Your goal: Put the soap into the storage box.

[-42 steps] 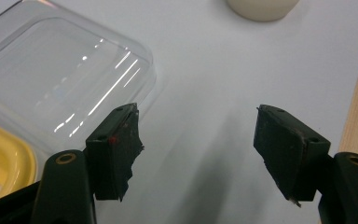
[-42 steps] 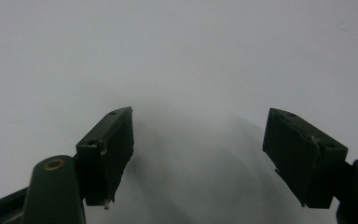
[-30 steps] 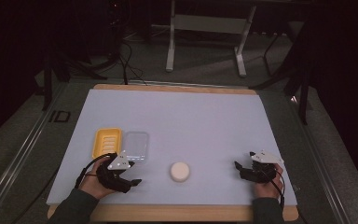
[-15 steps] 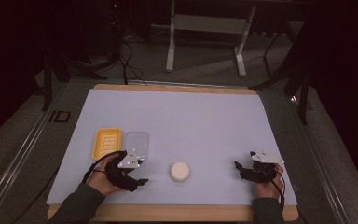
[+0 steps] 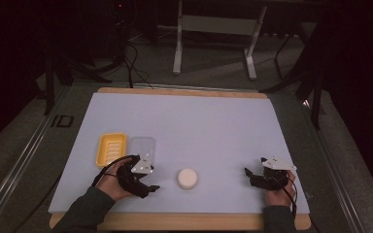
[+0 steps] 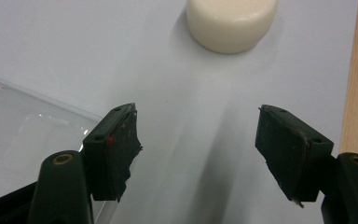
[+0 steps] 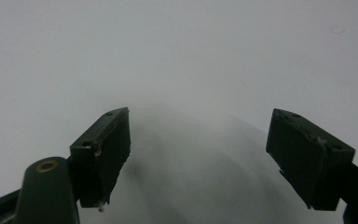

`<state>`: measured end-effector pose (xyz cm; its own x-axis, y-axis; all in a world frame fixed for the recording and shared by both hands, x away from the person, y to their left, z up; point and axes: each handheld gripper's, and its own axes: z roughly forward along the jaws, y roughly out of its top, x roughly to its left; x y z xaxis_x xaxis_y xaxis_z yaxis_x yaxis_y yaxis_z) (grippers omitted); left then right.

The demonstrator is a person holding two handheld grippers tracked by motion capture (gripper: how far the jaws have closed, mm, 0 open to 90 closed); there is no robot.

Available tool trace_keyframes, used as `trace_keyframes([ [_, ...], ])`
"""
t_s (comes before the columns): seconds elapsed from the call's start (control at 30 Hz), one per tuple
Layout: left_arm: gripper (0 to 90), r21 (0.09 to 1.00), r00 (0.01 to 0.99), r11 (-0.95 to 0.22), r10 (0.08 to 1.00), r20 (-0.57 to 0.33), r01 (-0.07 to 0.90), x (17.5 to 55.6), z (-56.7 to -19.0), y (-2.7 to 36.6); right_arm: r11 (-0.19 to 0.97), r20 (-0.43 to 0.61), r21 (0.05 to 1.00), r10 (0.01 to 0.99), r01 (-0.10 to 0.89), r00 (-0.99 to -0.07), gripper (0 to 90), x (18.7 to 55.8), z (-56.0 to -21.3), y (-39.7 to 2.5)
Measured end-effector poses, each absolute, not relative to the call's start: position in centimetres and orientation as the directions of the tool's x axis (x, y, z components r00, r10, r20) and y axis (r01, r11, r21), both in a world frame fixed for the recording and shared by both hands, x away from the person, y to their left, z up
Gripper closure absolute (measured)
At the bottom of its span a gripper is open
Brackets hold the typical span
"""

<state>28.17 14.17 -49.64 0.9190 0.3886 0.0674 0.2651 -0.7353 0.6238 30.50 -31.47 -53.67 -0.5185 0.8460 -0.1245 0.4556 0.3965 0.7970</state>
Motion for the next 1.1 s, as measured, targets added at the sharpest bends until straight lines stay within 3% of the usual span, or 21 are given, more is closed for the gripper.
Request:
trace_keyframes([
  [1.1,28.4,0.592,0.937,-0.77,0.342,0.071,0.236,29.5,-49.6,11.7,0.39,-0.121,0.801,0.849,0.454,-0.515,19.7,30.4,-53.6,-31.6],
])
